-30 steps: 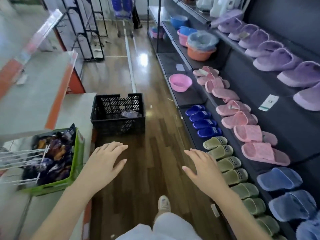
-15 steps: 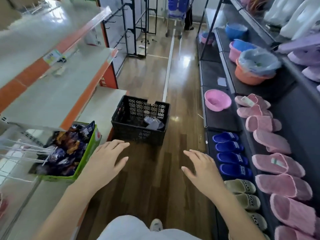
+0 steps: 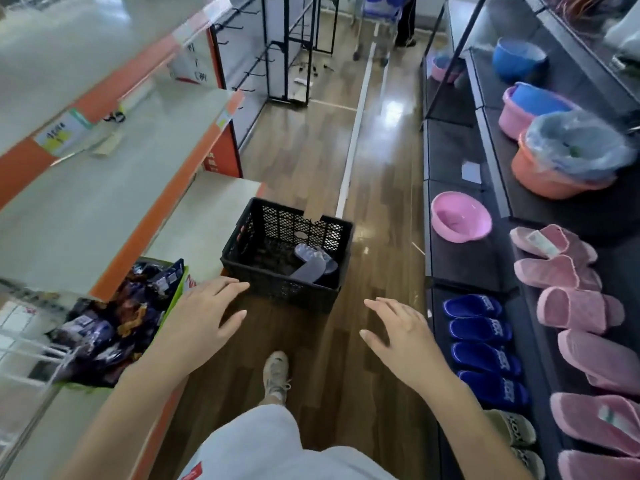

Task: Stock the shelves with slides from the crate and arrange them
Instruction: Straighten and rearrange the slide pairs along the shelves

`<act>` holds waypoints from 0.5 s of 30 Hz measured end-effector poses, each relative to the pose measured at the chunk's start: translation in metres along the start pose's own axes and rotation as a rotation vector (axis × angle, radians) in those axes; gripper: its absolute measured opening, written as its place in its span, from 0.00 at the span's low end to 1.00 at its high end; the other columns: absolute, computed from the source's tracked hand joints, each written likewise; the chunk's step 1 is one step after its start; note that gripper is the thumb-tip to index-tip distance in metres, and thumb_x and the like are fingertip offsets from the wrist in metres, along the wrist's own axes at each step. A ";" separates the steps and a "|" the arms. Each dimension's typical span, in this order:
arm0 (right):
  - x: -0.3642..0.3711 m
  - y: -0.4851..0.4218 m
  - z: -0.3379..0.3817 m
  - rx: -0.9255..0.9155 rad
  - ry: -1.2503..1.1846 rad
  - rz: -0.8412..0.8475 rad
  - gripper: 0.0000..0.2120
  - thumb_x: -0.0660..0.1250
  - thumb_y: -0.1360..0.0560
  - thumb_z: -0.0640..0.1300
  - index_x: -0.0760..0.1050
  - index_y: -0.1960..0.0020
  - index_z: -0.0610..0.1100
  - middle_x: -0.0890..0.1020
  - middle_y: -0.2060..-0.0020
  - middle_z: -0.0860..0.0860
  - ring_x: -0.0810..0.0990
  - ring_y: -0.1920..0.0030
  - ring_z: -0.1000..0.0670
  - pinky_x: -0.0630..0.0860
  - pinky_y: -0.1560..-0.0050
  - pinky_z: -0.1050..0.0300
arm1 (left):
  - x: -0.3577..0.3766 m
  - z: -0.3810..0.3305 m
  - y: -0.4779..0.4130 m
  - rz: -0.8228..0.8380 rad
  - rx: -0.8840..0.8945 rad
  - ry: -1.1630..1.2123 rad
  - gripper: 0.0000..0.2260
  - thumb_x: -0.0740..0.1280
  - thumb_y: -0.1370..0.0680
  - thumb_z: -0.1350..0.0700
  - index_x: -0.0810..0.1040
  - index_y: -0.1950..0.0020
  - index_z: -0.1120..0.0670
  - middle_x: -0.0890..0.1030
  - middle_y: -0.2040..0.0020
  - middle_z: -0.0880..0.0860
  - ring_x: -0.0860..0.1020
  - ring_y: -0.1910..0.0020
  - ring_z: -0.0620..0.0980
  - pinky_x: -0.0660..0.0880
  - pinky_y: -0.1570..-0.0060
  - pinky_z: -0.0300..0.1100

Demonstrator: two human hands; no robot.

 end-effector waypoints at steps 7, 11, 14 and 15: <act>-0.041 -0.113 0.002 0.081 -0.018 -0.051 0.25 0.57 0.22 0.56 0.58 0.27 0.54 0.63 0.28 0.56 0.59 0.28 0.55 0.52 0.28 0.57 | -0.039 0.019 -0.136 -0.037 0.124 0.004 0.20 0.58 0.24 0.46 0.76 0.37 0.54 0.78 0.43 0.51 0.77 0.45 0.54 0.73 0.47 0.50; -0.068 -0.169 0.005 0.096 -0.020 -0.100 0.26 0.59 0.22 0.55 0.57 0.27 0.53 0.64 0.29 0.55 0.60 0.28 0.54 0.52 0.28 0.57 | -0.057 0.021 -0.200 -0.050 0.193 0.004 0.22 0.57 0.26 0.46 0.76 0.38 0.55 0.79 0.43 0.52 0.78 0.47 0.54 0.73 0.49 0.49; -0.083 -0.203 0.004 0.101 -0.015 -0.122 0.26 0.59 0.22 0.54 0.58 0.27 0.52 0.65 0.29 0.54 0.60 0.28 0.53 0.52 0.28 0.56 | -0.064 0.022 -0.238 -0.054 0.221 0.008 0.24 0.54 0.26 0.45 0.76 0.38 0.55 0.78 0.43 0.52 0.77 0.46 0.54 0.73 0.49 0.49; -0.087 -0.213 0.003 0.102 -0.011 -0.125 0.26 0.59 0.22 0.54 0.58 0.27 0.52 0.65 0.29 0.54 0.60 0.28 0.53 0.52 0.28 0.56 | -0.064 0.022 -0.249 -0.050 0.224 0.009 0.25 0.53 0.27 0.44 0.76 0.38 0.55 0.79 0.43 0.52 0.77 0.46 0.55 0.73 0.48 0.50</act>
Point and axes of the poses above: each hand's wrist, its own y-axis away from the middle knuckle, its own x-axis out of the palm, z = x × y, the point moved 10 cm from there along -y, towards the middle knuckle
